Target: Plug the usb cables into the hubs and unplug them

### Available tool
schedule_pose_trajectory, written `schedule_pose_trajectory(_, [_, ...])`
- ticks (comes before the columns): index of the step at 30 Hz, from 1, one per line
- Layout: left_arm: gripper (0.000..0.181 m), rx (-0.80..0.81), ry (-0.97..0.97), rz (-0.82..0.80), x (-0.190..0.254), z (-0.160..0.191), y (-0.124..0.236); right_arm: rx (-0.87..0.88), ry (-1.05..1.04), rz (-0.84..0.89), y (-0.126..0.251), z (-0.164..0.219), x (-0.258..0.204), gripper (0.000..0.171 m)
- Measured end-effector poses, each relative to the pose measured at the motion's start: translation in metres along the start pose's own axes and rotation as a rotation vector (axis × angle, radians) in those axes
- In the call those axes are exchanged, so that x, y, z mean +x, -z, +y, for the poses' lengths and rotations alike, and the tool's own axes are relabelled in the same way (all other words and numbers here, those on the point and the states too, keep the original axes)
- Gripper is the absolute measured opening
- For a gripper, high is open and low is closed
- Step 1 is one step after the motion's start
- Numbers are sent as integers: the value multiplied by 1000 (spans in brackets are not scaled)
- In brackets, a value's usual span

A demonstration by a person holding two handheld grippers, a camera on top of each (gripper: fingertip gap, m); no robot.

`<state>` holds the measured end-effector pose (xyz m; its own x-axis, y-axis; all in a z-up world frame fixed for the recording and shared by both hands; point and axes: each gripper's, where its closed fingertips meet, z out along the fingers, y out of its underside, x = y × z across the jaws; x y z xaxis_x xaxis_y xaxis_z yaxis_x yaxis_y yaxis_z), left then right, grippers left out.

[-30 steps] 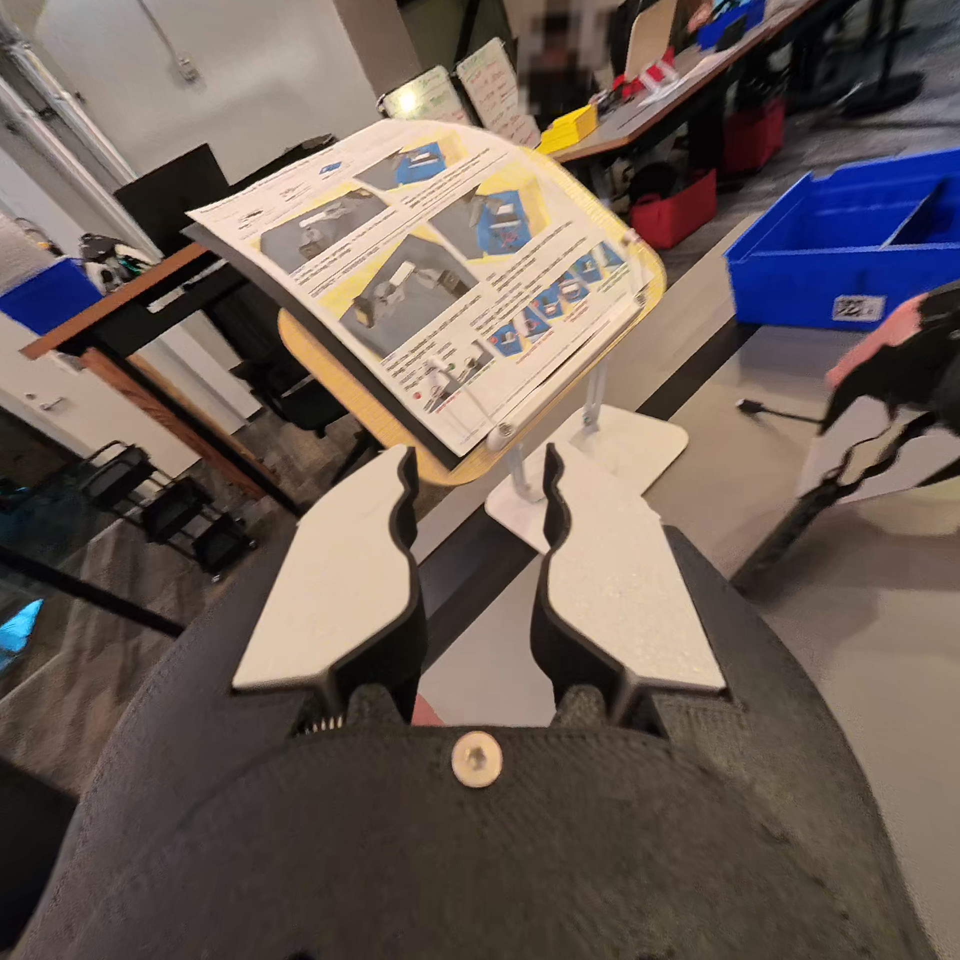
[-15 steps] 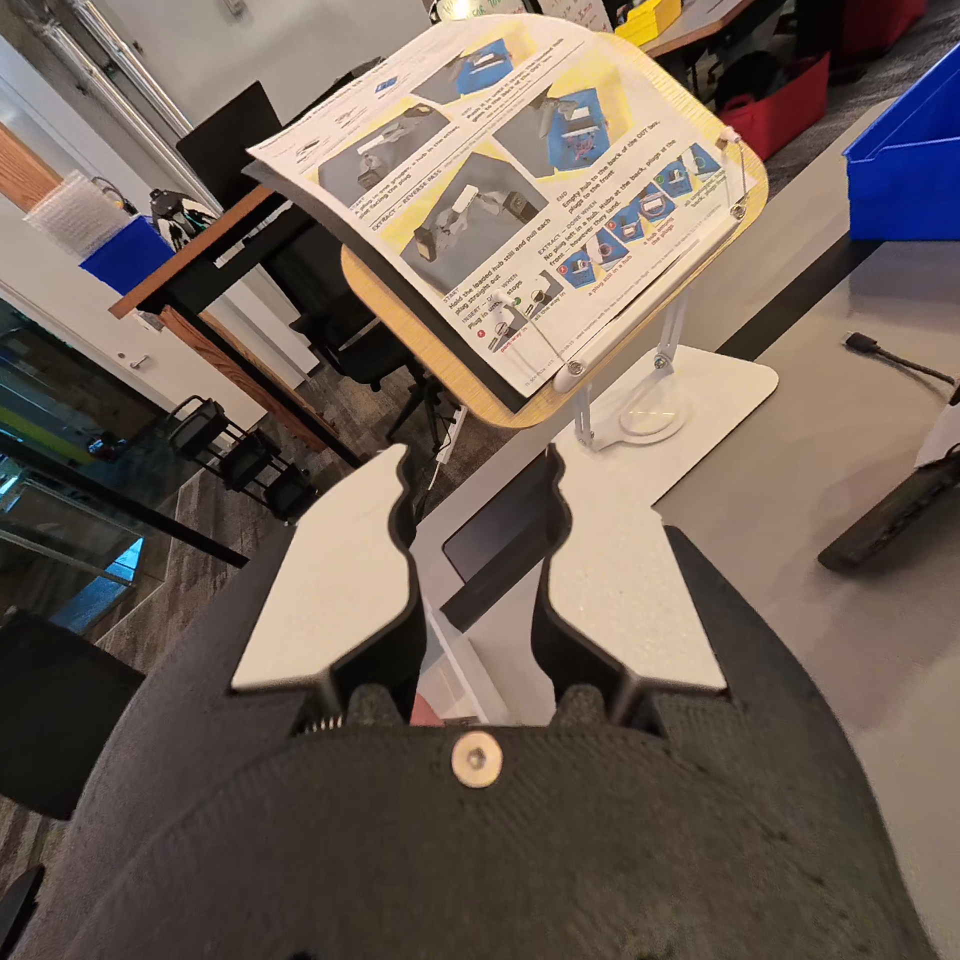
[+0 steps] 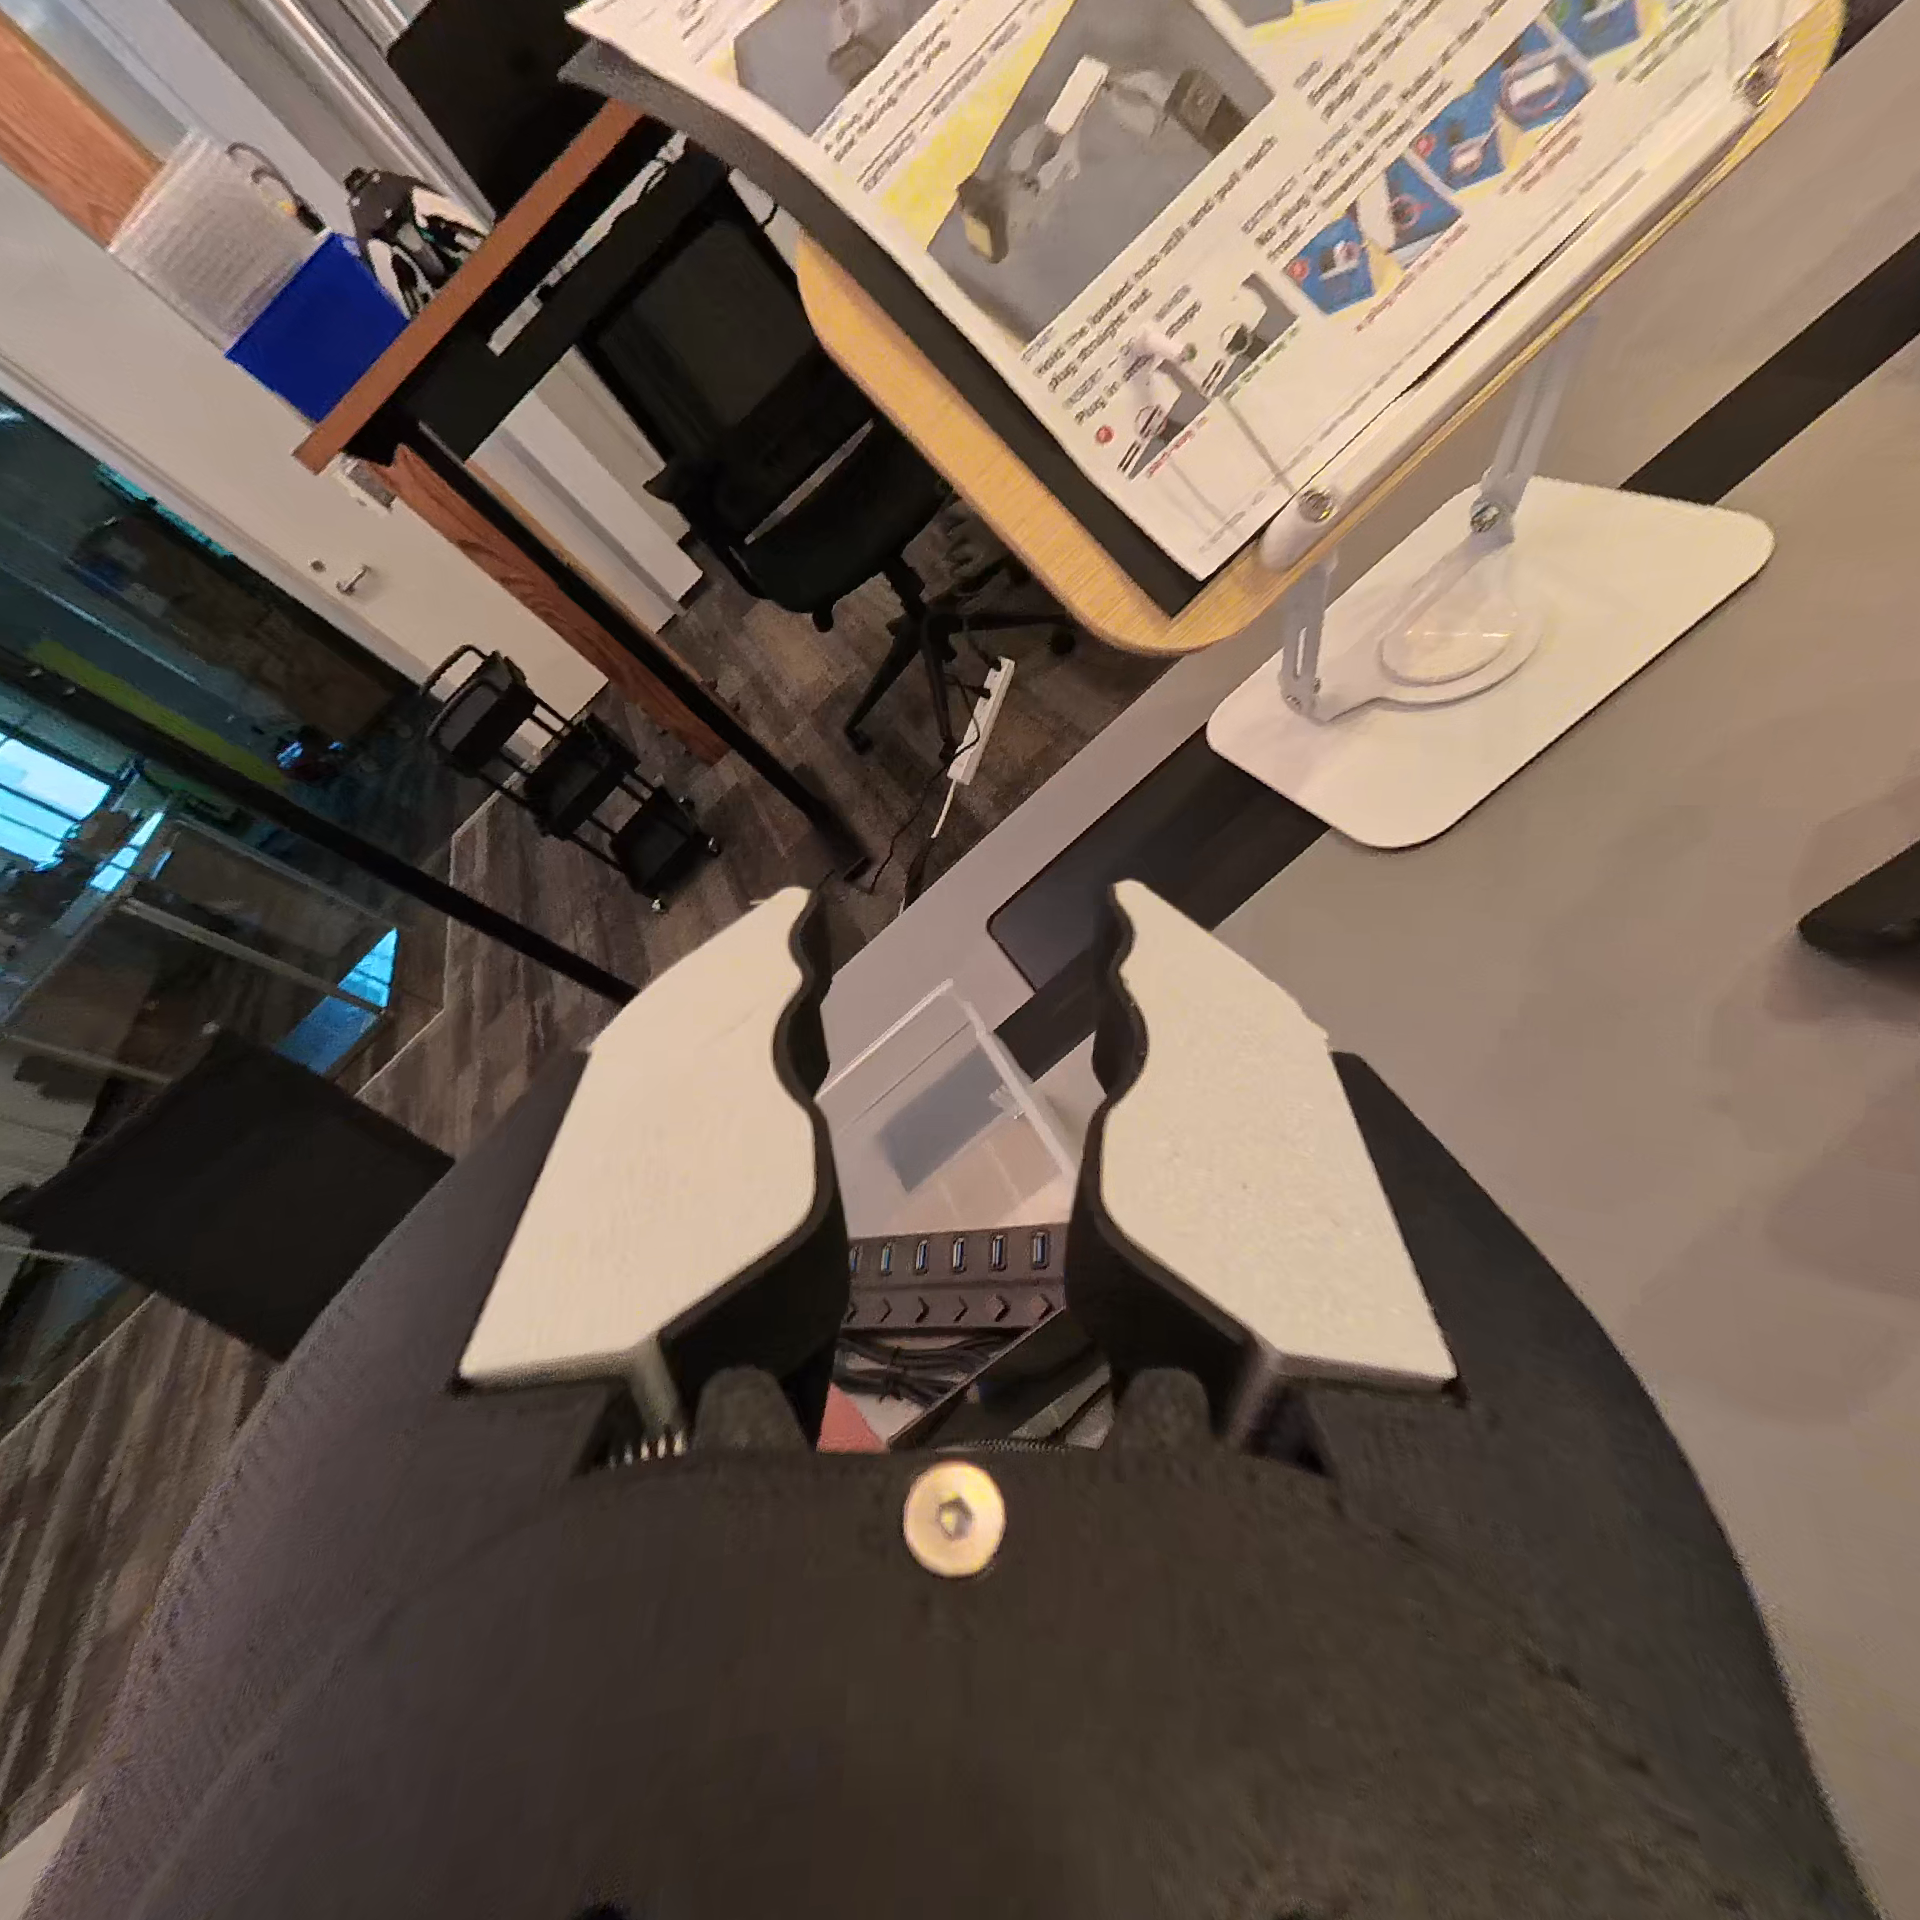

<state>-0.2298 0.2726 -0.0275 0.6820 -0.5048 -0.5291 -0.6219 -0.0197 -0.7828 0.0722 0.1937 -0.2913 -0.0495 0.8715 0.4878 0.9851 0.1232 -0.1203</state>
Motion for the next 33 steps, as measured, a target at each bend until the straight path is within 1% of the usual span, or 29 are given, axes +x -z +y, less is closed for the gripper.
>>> schedule_pose_trajectory(4, [49, -49, -18, -17, -4, 11, -2, -26, 6, -2, 2, 1, -1, 19])
schedule_pose_trajectory(8, [49, -63, -15, -14, -6, 15, -1, -15, -10, -34, 4, 2, -5, 21])
schedule_pose_trajectory(12, [49, -90, -18, -9, -6, 21, -1, -9, -28, -63, 7, 2, -9, 29])
schedule_pose_trajectory(17, [49, -191, -17, -33, -15, 42, -1, -10, -66, -97, 9, 6, -11, 31])
schedule_pose_trajectory(24, [47, -304, -43, -60, -19, 56, -10, 5, -100, -133, 10, 8, -14, 31])
schedule_pose_trajectory(26, [46, -350, -46, -88, -29, 68, -7, 1, -105, -145, 11, 10, -15, 33])
schedule_pose_trajectory(29, [47, -424, -37, -151, -43, 97, -2, -9, -97, -156, 13, 13, -17, 34])
schedule_pose_trajectory(33, [51, -532, -10, -195, -41, 153, 16, -7, -90, -146, 15, 12, -15, 34])
